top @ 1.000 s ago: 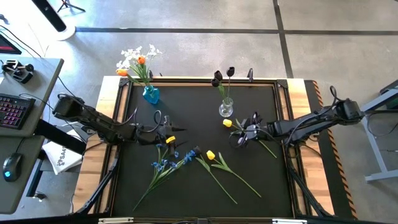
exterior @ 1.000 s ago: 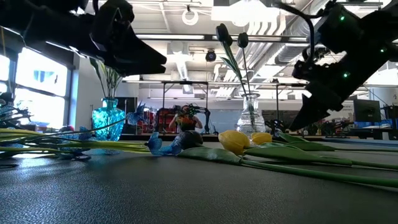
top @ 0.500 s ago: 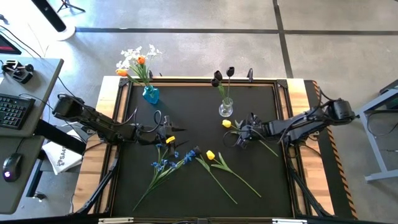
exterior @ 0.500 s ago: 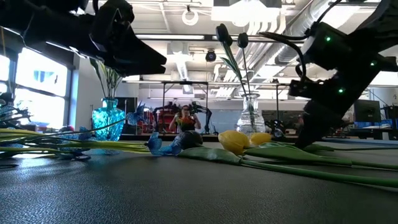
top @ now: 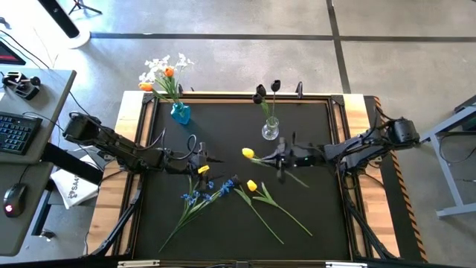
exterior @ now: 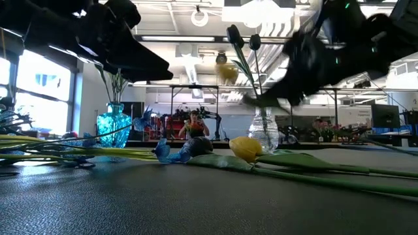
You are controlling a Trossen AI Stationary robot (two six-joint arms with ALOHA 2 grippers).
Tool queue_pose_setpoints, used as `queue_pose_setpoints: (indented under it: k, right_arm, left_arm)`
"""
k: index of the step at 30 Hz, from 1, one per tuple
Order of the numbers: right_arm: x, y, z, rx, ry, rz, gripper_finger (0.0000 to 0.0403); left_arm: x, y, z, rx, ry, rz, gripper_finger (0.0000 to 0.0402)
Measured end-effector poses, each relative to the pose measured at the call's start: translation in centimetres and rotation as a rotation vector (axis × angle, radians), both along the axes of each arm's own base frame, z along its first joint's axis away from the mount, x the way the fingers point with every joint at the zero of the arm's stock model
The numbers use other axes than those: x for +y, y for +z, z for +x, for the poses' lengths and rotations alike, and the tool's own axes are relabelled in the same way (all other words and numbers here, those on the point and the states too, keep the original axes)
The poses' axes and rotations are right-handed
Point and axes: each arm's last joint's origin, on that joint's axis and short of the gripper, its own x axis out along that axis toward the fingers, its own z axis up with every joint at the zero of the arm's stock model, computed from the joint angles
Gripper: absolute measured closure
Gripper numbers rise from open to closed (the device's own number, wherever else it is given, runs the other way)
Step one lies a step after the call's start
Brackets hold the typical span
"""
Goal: Sort flowers into vase by color
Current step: Put the top yellow flower into the blue vase
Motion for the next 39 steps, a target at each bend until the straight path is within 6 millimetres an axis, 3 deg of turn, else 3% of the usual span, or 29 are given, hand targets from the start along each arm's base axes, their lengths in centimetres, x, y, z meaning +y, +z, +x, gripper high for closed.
queue_pose_setpoints:
  k: [5, 10, 17, 29, 34, 39]
  right_arm:
    - [0.2, 3.7, 0.4, -0.389, 0.093, -0.101, 0.0394]
    - [0.3, 5.7, 0.2, -0.580, 0.111, -0.177, 0.0399]
    - [0.9, 7.2, 1.3, -0.641, 0.120, -0.256, 0.0399]
    - [3.1, 7.9, 6.0, -0.671, 0.168, -0.359, 0.0400]
    - [3.6, 7.3, 6.7, -0.656, 0.183, -0.359, 0.0400]
    - [3.9, 7.4, 6.6, -0.660, 0.189, -0.365, 0.0400]
  left_arm:
    - [0.0, 0.5, 0.1, -0.047, -0.024, 0.068, 0.0154]
    - [0.0, 1.8, 0.4, -0.176, -0.031, 0.111, 0.0154]
    - [0.5, 3.2, 2.3, -0.227, -0.066, 0.162, 0.0154]
    - [0.3, 4.6, 10.5, -0.265, -0.172, 0.237, 0.0154]
    - [-0.1, 5.0, 11.2, -0.277, -0.179, 0.239, 0.0165]
    - [-0.5, 5.4, 11.0, -0.286, -0.190, 0.240, 0.0211]
